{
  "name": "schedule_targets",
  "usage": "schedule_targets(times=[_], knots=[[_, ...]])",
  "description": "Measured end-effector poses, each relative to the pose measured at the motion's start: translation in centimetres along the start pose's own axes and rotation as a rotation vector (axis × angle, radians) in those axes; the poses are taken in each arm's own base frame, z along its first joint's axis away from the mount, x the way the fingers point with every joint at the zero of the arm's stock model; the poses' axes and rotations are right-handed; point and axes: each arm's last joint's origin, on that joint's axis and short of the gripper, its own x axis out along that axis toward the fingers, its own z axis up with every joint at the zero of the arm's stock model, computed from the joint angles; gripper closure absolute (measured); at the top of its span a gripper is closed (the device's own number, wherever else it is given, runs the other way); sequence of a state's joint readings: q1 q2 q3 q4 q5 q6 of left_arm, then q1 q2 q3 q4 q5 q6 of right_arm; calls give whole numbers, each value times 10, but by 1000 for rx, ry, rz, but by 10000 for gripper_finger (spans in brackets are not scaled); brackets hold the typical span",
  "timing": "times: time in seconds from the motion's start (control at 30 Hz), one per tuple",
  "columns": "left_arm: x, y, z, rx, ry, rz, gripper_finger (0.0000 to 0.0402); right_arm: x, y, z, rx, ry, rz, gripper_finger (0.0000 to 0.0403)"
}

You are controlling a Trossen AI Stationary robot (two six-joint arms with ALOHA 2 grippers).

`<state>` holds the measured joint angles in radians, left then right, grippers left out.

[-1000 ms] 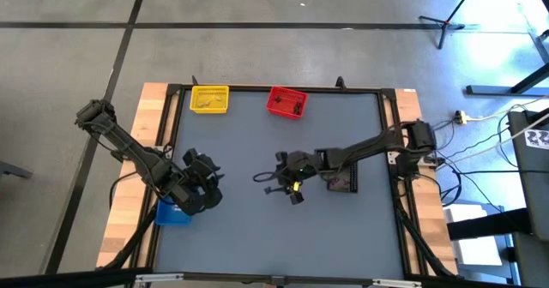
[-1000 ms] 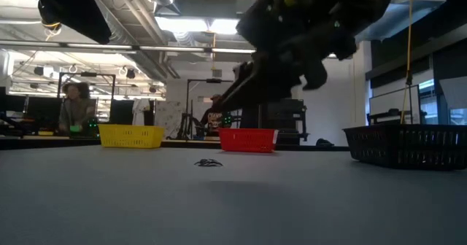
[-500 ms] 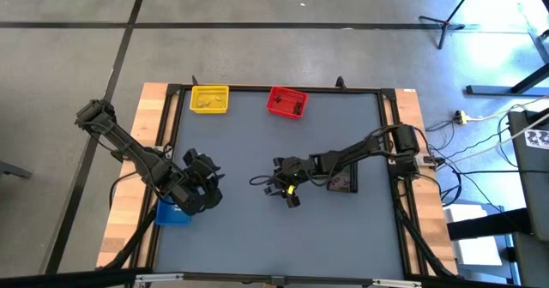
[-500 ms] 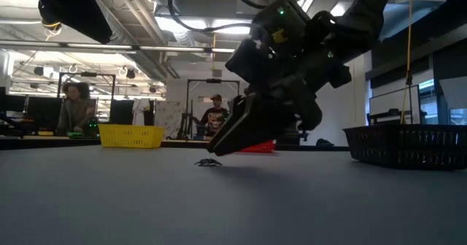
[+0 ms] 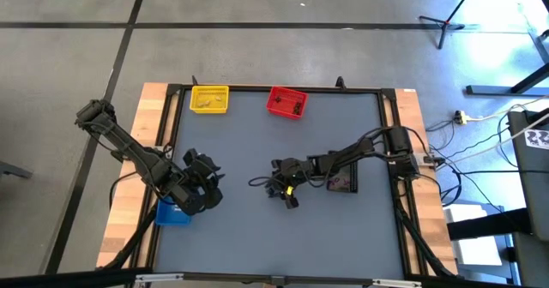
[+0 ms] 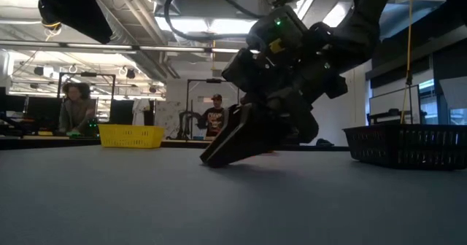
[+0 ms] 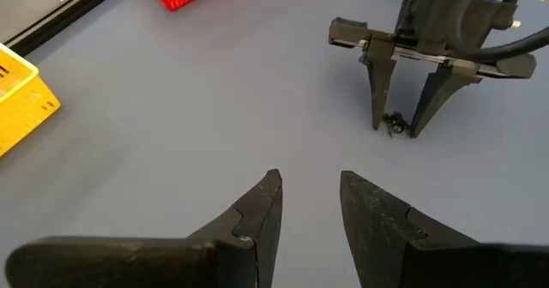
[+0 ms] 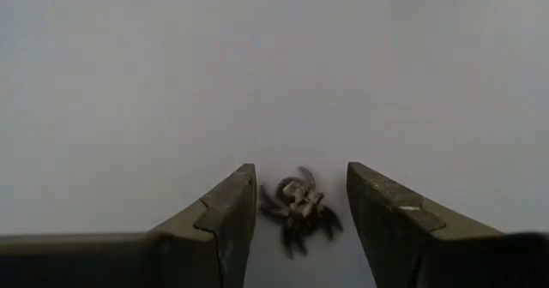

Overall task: Sort Halloween decoration
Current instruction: Put the black spider toy into the red bin

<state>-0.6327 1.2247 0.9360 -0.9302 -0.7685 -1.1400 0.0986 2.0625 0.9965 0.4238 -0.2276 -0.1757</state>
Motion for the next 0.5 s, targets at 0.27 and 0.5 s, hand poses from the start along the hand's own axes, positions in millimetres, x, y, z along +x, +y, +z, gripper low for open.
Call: schedule_targets(times=[0.27, 0.5], knots=[[0, 0, 0, -2, 0, 0, 290, 2, -1, -3, 3, 11, -9, 219], [0, 0, 0, -2, 1, -1, 290, 2, -1, -4, 5, 36, -10, 222]])
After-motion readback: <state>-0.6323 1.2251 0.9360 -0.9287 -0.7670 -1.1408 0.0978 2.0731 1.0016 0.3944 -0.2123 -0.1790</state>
